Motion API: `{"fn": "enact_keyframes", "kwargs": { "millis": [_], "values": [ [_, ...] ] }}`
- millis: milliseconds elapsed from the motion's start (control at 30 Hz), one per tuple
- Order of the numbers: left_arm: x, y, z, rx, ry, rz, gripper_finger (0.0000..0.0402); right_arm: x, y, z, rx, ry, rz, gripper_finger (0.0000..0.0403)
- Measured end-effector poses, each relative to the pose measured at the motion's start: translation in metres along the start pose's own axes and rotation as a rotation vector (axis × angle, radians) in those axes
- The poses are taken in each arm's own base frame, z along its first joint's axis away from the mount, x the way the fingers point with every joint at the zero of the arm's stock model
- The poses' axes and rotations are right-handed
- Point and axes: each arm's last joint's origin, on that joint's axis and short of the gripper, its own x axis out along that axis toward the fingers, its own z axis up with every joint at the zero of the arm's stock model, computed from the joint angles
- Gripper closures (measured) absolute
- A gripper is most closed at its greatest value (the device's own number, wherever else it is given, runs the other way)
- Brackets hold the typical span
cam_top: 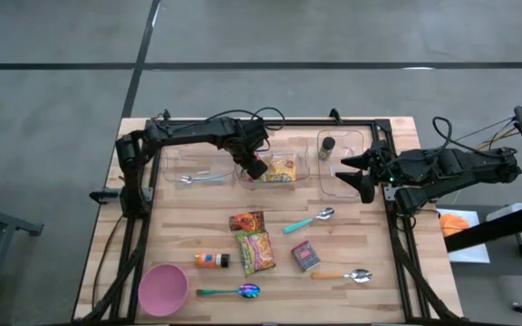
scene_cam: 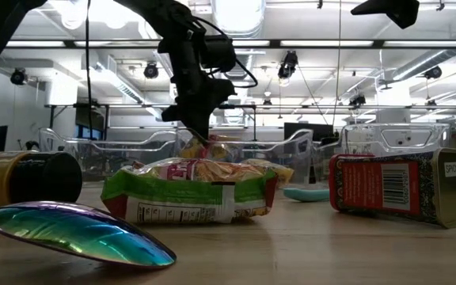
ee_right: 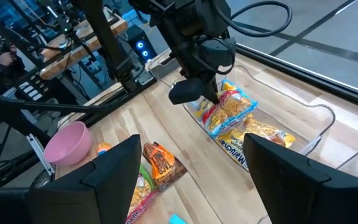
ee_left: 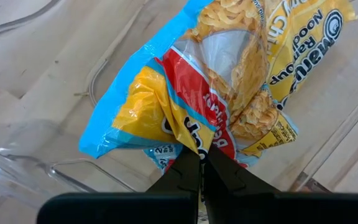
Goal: Pick & Place Food Item
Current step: Put the blue noodle pack into the middle transparent bin
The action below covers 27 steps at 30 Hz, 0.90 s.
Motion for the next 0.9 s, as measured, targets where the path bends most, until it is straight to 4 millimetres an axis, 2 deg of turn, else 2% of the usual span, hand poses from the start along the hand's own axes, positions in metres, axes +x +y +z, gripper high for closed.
{"fn": "enact_keyframes", "kwargs": {
  "millis": [767, 900],
  "values": [
    [0.0, -0.0032, -0.0014, 0.017, 0.019, -0.046, 0.0397, 0.0, 0.0, 0.0001, 0.003, -0.001, 0.0, 0.0125],
    [0.0, -0.0031, -0.0015, 0.026, 0.019, -0.045, 0.0384, 0.0, 0.0, 0.0001, 0.003, -0.001, 0.0, 0.0125]
  ]
}}
